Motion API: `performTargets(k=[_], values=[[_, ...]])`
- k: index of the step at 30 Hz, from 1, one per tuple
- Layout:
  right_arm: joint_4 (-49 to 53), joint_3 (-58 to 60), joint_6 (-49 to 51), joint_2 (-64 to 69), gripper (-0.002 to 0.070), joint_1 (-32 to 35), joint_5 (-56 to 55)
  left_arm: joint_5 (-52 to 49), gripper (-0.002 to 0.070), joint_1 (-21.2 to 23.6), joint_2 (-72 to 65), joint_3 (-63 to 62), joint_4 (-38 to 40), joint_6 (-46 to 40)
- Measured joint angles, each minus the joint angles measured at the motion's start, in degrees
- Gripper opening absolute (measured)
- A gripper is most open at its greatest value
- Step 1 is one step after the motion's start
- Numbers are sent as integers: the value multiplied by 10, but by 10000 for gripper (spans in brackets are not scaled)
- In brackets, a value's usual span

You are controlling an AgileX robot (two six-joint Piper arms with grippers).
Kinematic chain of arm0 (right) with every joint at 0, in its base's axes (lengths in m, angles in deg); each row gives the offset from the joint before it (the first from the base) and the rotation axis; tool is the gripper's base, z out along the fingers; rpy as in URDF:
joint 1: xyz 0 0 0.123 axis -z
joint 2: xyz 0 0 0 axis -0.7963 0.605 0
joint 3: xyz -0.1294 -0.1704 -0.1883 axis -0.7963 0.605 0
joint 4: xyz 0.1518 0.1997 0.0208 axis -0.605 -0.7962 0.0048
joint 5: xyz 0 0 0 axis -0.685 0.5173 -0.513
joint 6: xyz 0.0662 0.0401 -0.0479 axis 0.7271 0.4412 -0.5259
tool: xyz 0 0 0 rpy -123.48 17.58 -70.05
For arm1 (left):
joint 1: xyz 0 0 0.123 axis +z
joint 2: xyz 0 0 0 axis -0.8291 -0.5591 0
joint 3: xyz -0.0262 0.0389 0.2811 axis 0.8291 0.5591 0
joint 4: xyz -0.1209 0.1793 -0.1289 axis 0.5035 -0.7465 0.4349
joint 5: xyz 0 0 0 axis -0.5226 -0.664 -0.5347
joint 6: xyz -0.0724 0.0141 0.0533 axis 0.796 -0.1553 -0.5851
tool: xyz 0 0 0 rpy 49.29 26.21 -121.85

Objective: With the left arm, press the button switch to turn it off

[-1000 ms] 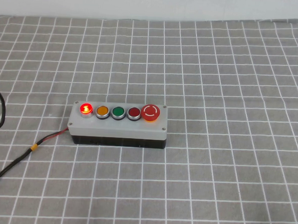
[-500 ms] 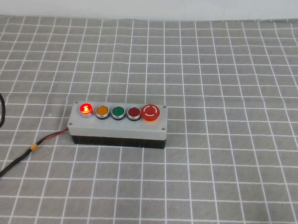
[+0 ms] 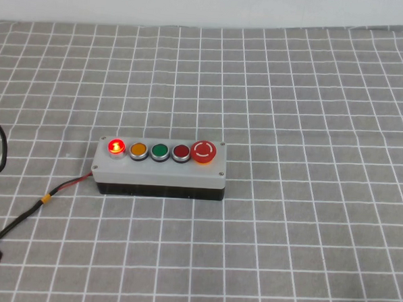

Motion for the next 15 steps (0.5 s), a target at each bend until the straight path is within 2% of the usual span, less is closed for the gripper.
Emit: performTargets(k=[9, 15], values=[[0, 0, 0, 0, -18, 0, 0, -222, -3, 0, -243, -208, -8, -116], [0, 0, 0, 0, -18, 0, 0, -311, -3, 0, -411, -349, -48, -159]])
